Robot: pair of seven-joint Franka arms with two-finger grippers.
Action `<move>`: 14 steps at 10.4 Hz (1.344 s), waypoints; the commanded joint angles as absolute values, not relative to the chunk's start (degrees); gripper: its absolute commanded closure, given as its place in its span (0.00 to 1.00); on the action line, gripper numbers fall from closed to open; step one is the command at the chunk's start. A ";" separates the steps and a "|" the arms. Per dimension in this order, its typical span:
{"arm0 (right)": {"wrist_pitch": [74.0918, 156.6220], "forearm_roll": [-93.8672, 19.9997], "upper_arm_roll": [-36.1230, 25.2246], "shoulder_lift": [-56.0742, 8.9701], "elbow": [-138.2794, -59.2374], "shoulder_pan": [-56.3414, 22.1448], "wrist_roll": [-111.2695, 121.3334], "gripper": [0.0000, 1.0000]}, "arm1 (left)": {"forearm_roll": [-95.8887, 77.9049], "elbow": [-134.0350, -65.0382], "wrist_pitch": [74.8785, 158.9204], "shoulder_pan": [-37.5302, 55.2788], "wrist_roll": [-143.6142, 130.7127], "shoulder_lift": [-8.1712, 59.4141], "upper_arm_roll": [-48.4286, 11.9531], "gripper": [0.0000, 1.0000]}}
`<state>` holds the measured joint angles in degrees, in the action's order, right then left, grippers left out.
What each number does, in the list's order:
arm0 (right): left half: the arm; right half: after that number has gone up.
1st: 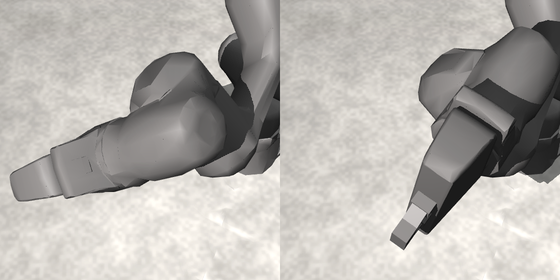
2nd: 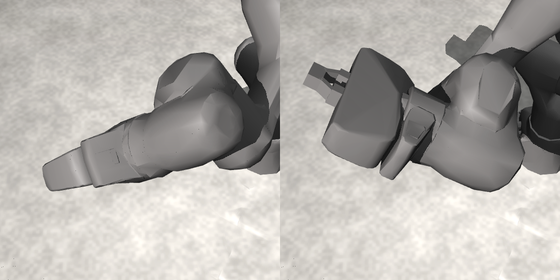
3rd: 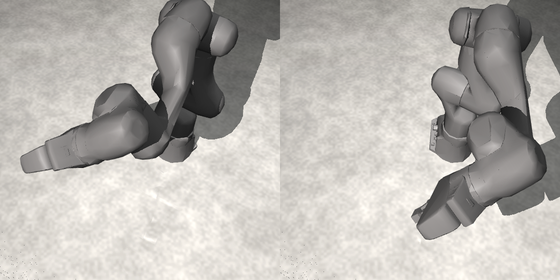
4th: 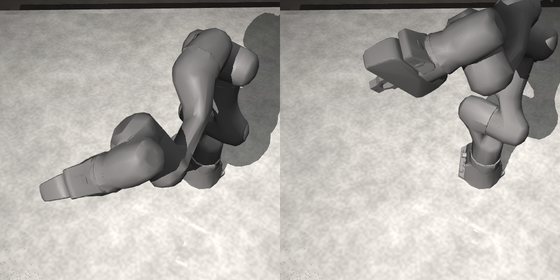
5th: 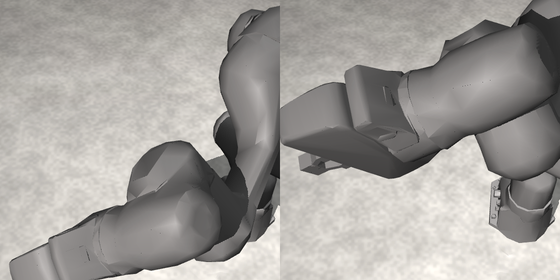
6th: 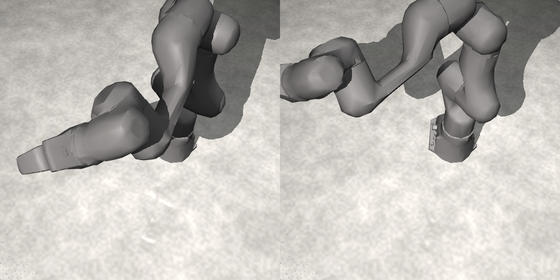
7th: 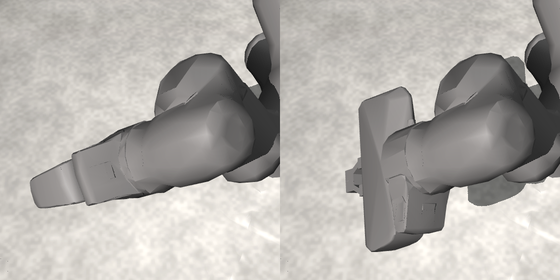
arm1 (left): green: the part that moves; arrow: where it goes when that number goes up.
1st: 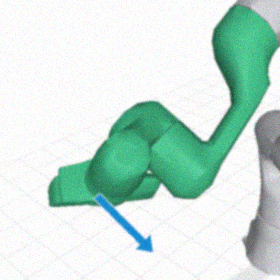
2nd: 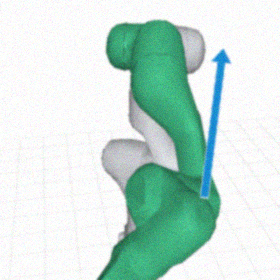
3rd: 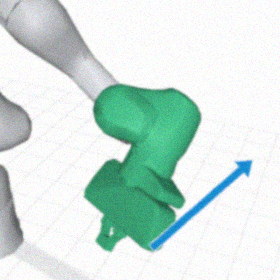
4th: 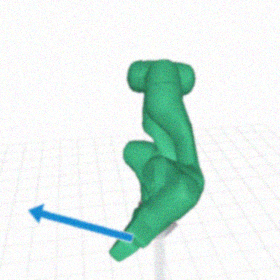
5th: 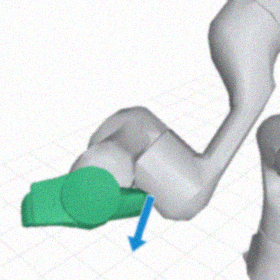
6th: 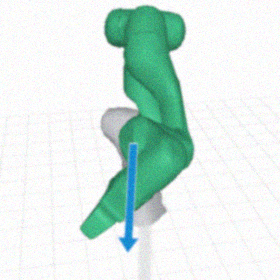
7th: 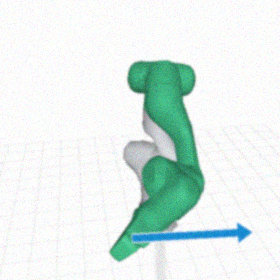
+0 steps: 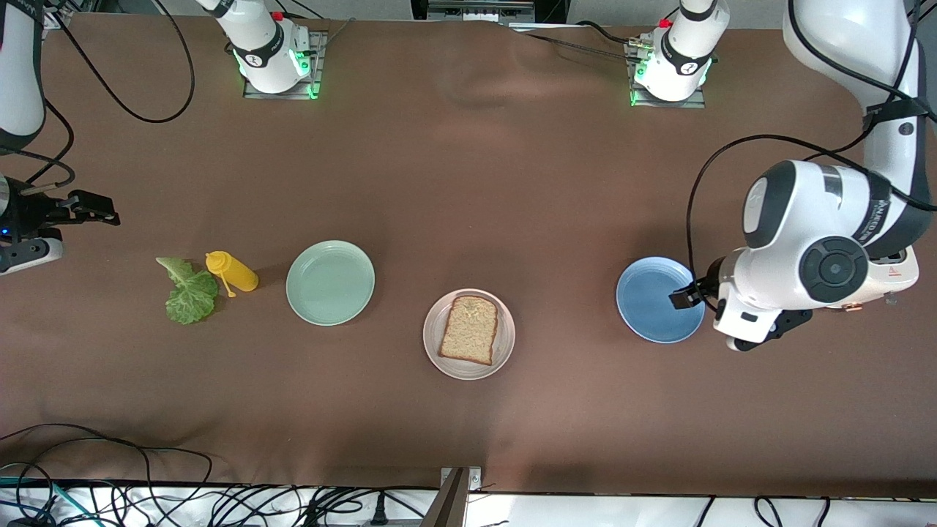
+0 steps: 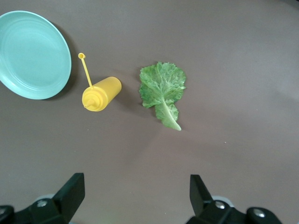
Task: Make sandwich on beige plate with both arms
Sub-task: 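Grasp the green lettuce leaf by its stem with the right gripper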
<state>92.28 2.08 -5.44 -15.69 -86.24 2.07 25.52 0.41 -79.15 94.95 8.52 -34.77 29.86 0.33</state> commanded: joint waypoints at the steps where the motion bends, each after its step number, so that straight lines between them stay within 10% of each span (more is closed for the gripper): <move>1: 94.29 1.06 -5.54 -18.80 -84.99 4.29 26.89 0.00 | 1.59 -82.27 95.27 6.60 -32.78 26.81 -0.35 0.00; 14: 133.22 -4.66 -0.36 -28.30 -113.72 14.32 38.41 0.00 | 1.41 -92.90 95.80 -1.57 -11.97 11.60 -0.53 0.01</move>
<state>130.47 -3.58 -3.01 -28.41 -111.46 10.76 36.18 0.41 -89.53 94.89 0.40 -15.51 14.98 0.19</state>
